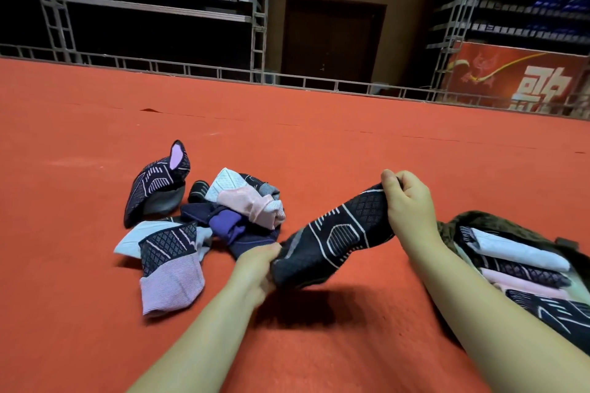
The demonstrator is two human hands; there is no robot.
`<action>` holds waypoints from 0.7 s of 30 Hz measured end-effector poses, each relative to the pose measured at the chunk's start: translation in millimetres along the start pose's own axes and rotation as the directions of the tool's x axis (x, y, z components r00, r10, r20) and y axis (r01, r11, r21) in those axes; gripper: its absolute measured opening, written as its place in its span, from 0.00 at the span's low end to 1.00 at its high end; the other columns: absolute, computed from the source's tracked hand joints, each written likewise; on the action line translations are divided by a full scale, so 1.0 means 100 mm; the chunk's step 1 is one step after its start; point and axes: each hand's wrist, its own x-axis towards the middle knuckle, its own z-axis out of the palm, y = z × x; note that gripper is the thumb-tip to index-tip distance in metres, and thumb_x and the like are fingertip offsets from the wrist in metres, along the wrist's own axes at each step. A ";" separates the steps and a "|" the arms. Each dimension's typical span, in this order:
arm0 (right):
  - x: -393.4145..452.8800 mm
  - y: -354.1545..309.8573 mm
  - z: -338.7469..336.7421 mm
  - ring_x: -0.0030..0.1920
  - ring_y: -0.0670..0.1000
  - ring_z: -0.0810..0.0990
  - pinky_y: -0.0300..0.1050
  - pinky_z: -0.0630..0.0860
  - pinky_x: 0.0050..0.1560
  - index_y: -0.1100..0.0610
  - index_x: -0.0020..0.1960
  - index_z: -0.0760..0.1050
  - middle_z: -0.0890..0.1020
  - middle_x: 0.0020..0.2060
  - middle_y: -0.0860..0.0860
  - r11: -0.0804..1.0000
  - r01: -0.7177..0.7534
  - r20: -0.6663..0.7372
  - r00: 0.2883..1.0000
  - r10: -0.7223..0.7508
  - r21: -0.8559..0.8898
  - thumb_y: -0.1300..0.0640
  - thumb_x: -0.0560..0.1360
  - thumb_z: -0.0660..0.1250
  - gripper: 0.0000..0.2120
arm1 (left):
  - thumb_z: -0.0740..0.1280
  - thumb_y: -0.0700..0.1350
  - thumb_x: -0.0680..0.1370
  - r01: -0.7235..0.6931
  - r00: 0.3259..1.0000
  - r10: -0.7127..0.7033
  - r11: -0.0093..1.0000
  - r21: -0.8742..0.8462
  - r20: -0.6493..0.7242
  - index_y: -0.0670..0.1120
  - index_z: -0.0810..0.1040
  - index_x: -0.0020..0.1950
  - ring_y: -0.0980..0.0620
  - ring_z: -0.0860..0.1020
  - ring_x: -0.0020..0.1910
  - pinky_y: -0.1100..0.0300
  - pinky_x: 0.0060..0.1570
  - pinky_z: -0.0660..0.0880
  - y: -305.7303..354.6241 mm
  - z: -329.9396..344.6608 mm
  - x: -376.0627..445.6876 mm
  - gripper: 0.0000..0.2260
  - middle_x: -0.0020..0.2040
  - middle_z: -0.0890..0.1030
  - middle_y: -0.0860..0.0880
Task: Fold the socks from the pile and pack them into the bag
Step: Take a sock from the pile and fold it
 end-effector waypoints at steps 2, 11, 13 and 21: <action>0.00 0.15 -0.05 0.34 0.52 0.66 0.49 0.62 0.34 0.67 0.37 0.68 0.69 0.33 0.54 0.996 -0.058 -0.063 0.997 0.055 -0.063 0.51 0.80 0.59 0.21 | 0.57 0.41 0.81 -0.021 0.999 0.012 0.961 -0.274 -0.035 0.40 0.76 0.53 0.47 0.82 0.37 0.54 0.33 0.81 0.11 -0.06 0.05 0.09 0.48 0.81 0.40; -0.09 0.42 -0.02 0.34 0.54 0.71 0.47 0.66 0.35 0.59 0.36 0.68 0.72 0.33 0.53 0.866 -0.459 0.098 0.888 0.449 0.196 0.48 0.81 0.55 0.19 | 0.68 0.51 0.74 -0.355 0.930 0.310 0.897 0.263 0.198 0.54 0.60 0.69 0.52 0.72 0.32 0.64 0.29 0.67 0.40 -0.08 -0.09 0.27 0.41 0.79 0.51; -0.11 0.46 -0.03 0.33 0.54 0.71 0.47 0.67 0.35 0.58 0.37 0.68 0.71 0.32 0.54 0.872 -0.467 0.146 0.882 0.447 0.150 0.48 0.81 0.54 0.19 | 0.71 0.44 0.70 -0.409 0.910 0.337 0.832 0.376 0.243 0.59 0.51 0.74 0.50 0.78 0.38 0.59 0.38 0.74 0.29 -0.10 -0.09 0.40 0.45 0.82 0.50; -0.39 0.95 -0.06 0.36 0.47 0.76 0.40 0.74 0.39 0.54 0.41 0.71 0.78 0.33 0.46 0.869 -0.468 0.307 0.812 0.495 -0.163 0.44 0.77 0.62 0.14 | 0.72 0.35 0.69 -0.337 0.908 0.169 0.840 0.425 0.384 0.61 0.49 0.74 0.53 0.80 0.41 0.61 0.38 0.76 0.08 -0.35 -0.16 0.45 0.46 0.82 0.44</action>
